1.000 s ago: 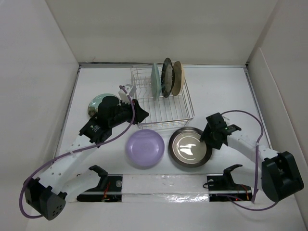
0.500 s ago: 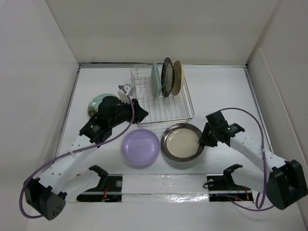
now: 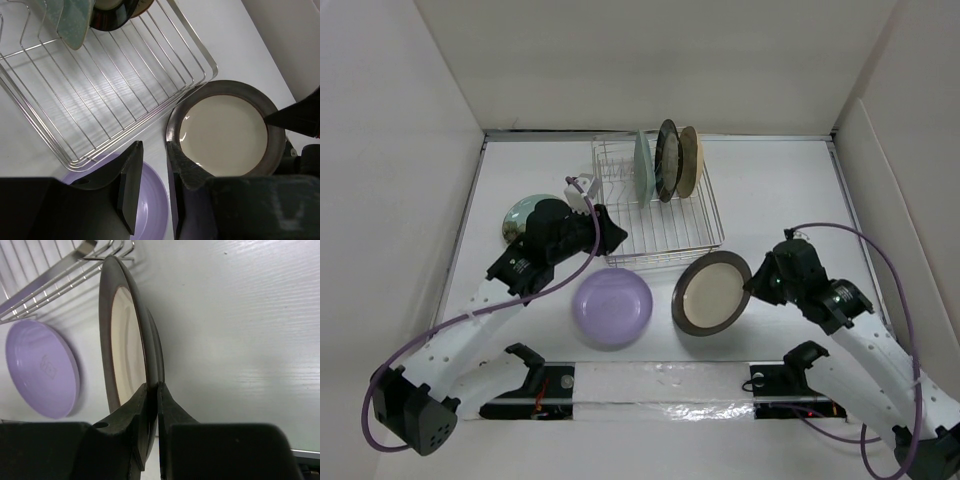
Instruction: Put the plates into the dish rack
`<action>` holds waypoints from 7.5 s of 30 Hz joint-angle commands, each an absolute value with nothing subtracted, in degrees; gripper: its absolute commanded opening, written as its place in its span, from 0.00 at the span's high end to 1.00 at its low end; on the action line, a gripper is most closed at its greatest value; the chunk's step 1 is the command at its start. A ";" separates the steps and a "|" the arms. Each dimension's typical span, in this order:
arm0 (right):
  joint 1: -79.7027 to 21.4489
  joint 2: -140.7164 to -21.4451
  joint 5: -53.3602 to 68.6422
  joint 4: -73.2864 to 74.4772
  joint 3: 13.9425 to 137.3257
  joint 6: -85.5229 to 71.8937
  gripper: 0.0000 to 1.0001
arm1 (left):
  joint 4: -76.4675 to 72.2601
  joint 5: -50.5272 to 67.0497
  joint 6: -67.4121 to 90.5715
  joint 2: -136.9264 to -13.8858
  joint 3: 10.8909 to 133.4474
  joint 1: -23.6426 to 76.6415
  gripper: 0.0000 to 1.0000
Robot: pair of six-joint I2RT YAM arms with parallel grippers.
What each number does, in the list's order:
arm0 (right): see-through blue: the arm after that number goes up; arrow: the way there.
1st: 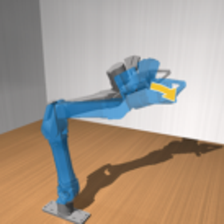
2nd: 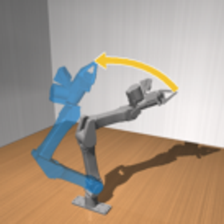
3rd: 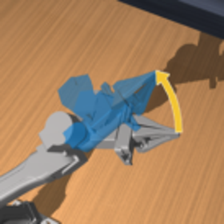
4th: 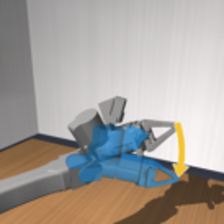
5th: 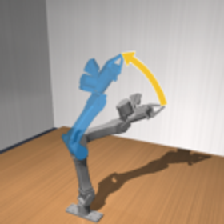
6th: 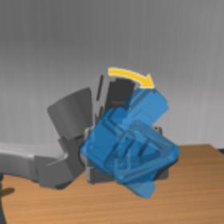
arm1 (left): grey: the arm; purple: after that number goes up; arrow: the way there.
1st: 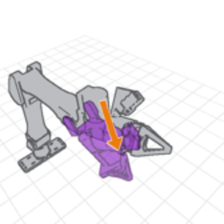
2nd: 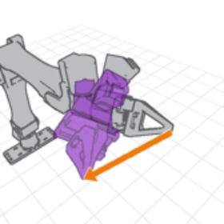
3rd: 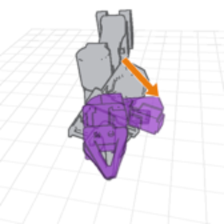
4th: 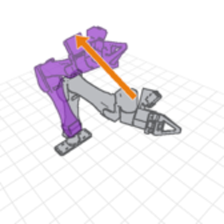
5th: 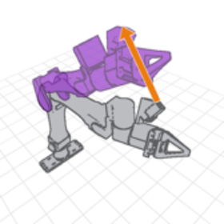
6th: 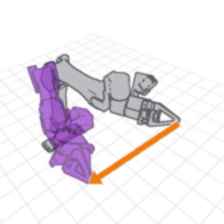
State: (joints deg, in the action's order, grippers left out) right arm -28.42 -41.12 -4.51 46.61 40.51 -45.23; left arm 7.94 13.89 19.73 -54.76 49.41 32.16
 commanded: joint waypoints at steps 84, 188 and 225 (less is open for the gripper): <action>-46.05 -123.57 -53.18 4.40 135.97 17.92 1.00 | 3.34 10.63 24.52 -78.67 53.43 29.97 0.61; -80.59 -81.58 -32.69 16.69 50.61 -47.47 1.00 | 5.36 -5.08 20.31 -49.05 52.91 23.82 0.79; -45.02 -113.13 -53.88 37.36 135.82 0.27 1.00 | -0.08 12.20 23.20 -61.15 63.43 23.29 0.59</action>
